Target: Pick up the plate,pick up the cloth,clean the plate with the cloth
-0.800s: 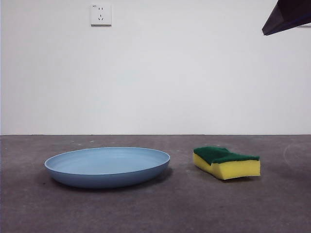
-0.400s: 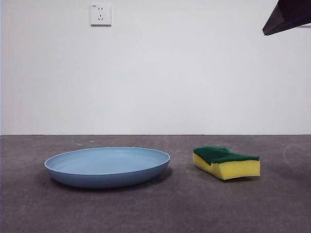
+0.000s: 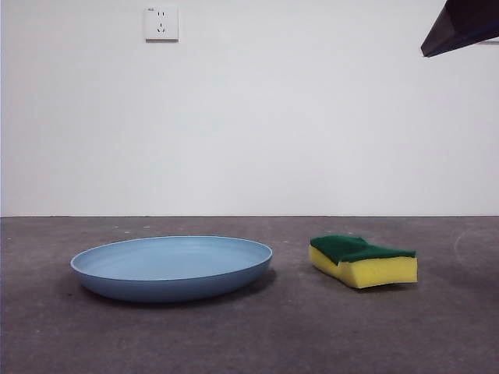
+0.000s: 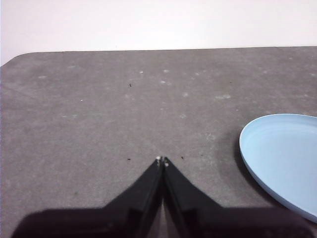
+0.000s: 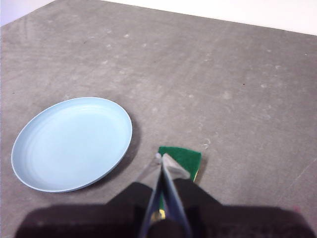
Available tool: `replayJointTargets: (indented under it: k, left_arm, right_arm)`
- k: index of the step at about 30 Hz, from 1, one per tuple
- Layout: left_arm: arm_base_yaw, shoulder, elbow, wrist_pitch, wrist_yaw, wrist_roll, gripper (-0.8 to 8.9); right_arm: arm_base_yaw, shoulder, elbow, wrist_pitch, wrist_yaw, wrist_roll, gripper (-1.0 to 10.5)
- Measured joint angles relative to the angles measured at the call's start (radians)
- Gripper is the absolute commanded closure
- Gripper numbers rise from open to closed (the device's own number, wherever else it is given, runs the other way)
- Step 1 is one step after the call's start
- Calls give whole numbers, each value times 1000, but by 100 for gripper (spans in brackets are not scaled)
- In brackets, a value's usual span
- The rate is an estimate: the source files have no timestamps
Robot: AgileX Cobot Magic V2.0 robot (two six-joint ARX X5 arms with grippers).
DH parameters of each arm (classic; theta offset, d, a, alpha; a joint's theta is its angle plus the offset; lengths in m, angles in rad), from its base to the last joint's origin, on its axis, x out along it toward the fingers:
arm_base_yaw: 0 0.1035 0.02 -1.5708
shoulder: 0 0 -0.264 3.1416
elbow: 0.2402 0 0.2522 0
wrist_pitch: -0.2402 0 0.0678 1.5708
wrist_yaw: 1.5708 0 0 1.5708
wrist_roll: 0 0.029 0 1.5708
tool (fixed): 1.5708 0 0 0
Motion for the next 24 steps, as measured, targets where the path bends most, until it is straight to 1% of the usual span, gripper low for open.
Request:
replayJointTargets:
  k: [20,24]
  left_arm:
    - [0,0,0,0,0,0,817]
    - [0,0,0,0,0,0,817]
  right_arm:
    - [-1,-9,0,-10,0,0,946]
    - [-55,-95,0,-48,18,-24,945]
